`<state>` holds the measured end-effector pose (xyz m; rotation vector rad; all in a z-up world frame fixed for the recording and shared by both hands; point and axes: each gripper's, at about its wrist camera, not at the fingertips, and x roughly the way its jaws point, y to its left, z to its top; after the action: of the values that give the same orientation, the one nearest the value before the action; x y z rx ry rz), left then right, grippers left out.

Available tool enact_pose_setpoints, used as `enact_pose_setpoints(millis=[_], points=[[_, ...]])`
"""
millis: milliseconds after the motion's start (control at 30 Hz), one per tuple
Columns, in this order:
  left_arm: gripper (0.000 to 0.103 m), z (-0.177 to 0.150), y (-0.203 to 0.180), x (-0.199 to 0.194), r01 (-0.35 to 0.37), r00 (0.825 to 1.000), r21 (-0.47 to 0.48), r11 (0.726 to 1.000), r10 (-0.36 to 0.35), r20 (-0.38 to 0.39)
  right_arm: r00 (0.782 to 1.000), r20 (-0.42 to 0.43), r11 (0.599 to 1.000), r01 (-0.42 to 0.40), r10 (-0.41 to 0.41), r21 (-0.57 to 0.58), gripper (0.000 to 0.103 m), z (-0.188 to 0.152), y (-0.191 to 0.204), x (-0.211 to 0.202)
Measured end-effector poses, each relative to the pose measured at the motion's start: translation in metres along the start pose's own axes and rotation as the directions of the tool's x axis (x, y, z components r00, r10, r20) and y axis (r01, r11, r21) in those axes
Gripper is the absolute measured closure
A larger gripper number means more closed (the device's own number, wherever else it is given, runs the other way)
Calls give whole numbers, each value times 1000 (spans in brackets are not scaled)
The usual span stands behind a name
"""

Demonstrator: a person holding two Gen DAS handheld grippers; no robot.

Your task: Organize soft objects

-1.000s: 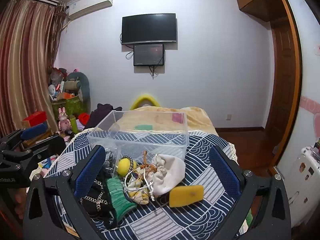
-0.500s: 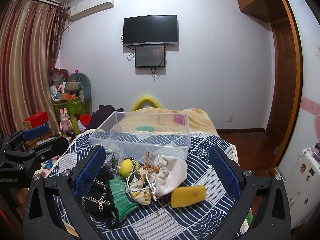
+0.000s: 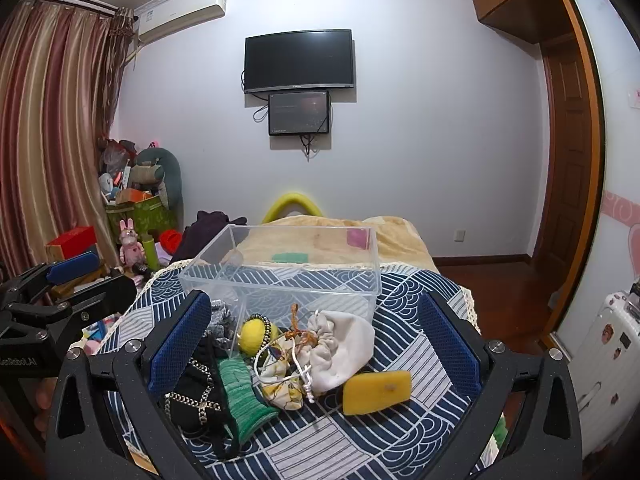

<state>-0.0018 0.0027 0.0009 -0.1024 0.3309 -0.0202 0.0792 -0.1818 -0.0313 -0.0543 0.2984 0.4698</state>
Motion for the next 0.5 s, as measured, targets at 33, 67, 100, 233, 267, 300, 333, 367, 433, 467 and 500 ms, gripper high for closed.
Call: enact_pose_setpoints(millis=[33, 67, 100, 233, 267, 300, 333, 367, 433, 467, 500], points=[[0, 0, 0, 0, -1, 1000, 0, 1000, 1, 0, 1000, 0, 1000, 0, 0, -1, 0, 0, 0, 0], [0, 0, 1, -1, -1, 1000, 0, 1000, 1, 0, 1000, 0, 1000, 0, 0, -2, 0, 0, 1, 0], [0, 0, 0, 0, -1, 1000, 1, 1000, 1, 0, 1000, 0, 1000, 1, -1, -2, 0, 0, 1, 0], [0, 0, 0, 0, -1, 1000, 1, 1000, 1, 0, 1000, 0, 1000, 0, 0, 0, 0, 0, 0, 0], [0, 1, 0, -1, 0, 1000, 1, 1000, 0, -1, 1000, 1, 1000, -1, 1, 1, 0, 0, 1, 0], [0, 1, 0, 0, 0, 1000, 1, 1000, 0, -1, 1000, 2, 1000, -1, 1, 0, 0, -1, 1, -1], [0, 1, 0, 0, -1, 1000, -1, 1000, 1, 0, 1000, 2, 1000, 0, 0, 0, 0, -1, 1, 0], [0, 1, 0, -1, -1, 1000, -1, 1000, 1, 0, 1000, 2, 1000, 0, 0, 0, 0, -1, 1, -1], [0, 1, 0, -1, 0, 1000, -1, 1000, 0, -1, 1000, 2, 1000, -1, 1, 1, 0, -1, 1, -1], [0, 1, 1, -1, 0, 1000, -1, 1000, 0, 0, 1000, 2, 1000, -2, 2, 1, 0, -1, 2, -1], [0, 1, 1, -1, -1, 1000, -1, 1000, 1, 0, 1000, 3, 1000, -1, 1, 1, 0, -1, 2, -1]])
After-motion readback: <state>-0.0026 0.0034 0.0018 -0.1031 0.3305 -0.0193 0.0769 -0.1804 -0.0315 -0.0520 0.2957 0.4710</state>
